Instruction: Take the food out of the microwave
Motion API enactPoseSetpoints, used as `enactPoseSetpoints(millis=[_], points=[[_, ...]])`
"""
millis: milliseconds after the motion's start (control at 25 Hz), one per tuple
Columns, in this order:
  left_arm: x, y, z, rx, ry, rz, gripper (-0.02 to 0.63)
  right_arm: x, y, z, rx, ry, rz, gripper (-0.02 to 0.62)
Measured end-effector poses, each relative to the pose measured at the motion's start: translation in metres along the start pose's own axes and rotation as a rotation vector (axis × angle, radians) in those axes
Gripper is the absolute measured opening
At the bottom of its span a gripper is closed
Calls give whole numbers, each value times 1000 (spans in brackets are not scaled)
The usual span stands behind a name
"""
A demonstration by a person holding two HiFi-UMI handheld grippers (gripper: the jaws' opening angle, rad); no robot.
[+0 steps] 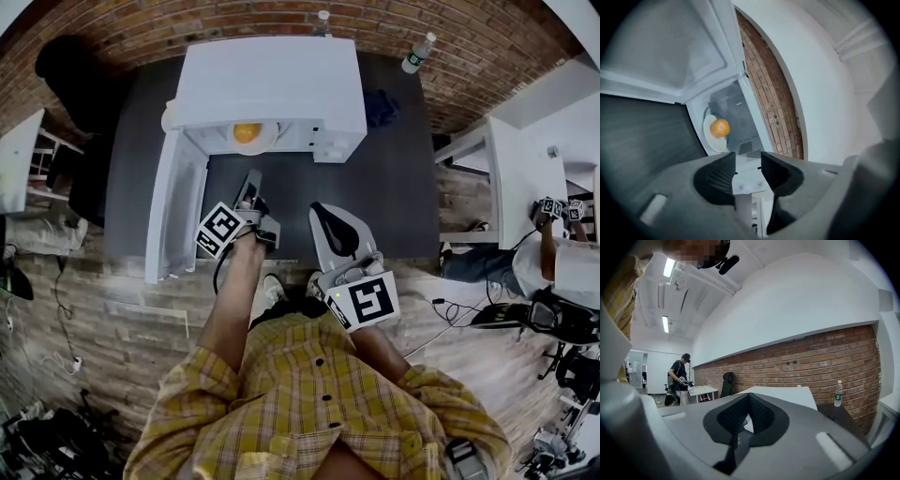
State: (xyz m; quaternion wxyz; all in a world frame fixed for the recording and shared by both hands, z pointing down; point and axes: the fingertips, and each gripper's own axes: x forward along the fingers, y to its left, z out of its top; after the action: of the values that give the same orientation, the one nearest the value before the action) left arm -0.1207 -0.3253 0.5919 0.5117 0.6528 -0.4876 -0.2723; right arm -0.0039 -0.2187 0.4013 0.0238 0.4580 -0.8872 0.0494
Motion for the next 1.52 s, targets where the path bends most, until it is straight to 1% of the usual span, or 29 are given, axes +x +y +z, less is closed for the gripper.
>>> enactPoseSetpoints(millis=[80,240,520,760,920,1120,1400,1520], points=[[5,13,1,-47,-11,12,169,2,-1,-4,3,13,1,3],[18,31,1,-98,-2,28,204,8,-3,-7,22,19,5,3],[37,62,0,-215,-31,66,206,13,-6,-16,20,40,7,3],[43,87,7,-296,-74,85,206,22,-1,-14,19,41,21,3],[50,99,9,-374,-119,85,206,28,0,-15,4,51,38,3],[56,116,15,-434,-151,98,206,35,-2,-20,12,58,39,3],[73,128,15,-523,-183,110,196,40,-7,-24,19,69,33,3],[82,130,14,-529,-183,123,178,40,-12,-27,23,78,22,3]])
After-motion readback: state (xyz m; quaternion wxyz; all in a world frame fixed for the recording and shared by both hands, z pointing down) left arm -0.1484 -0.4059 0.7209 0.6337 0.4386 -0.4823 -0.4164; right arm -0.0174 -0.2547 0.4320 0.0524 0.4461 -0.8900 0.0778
